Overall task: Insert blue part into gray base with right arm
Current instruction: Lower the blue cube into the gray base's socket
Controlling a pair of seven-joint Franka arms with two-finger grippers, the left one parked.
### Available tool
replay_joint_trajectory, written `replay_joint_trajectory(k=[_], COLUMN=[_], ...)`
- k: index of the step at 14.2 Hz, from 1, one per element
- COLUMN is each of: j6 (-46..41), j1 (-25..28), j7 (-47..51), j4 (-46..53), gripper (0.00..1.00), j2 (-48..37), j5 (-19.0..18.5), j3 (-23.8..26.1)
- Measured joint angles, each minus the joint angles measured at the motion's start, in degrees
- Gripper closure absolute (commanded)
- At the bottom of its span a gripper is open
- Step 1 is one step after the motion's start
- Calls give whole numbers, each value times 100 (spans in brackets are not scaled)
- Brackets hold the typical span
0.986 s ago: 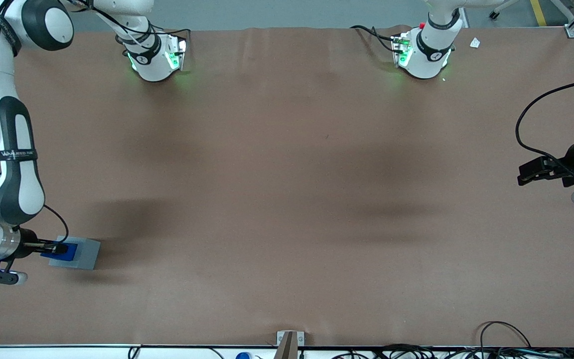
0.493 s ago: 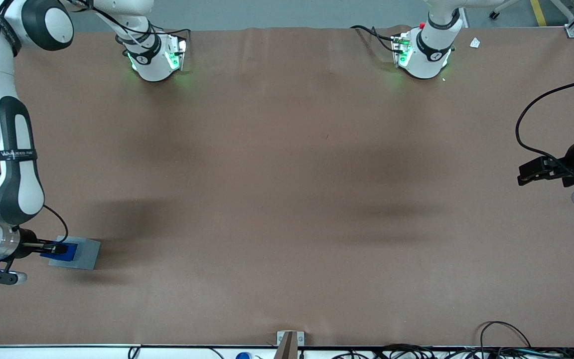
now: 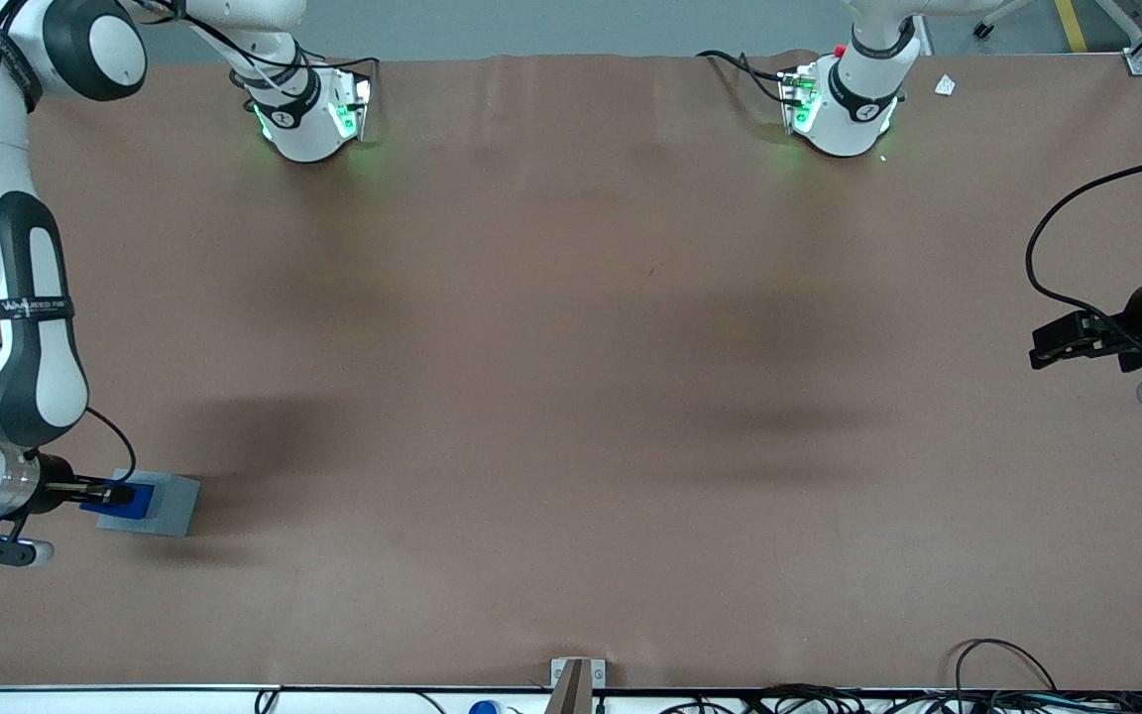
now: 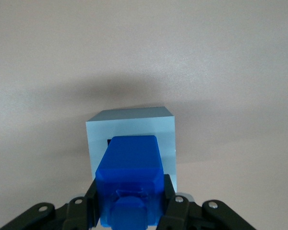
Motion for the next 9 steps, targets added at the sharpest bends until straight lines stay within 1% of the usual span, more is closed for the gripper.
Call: replay_joint_trajectory(k=[6, 9], j6=[-21, -129], j1=[0, -1], j7=[0, 0], j4=[3, 6], gripper=[100, 100], j2=[4, 24], j5=[19, 131], j3=[1, -1])
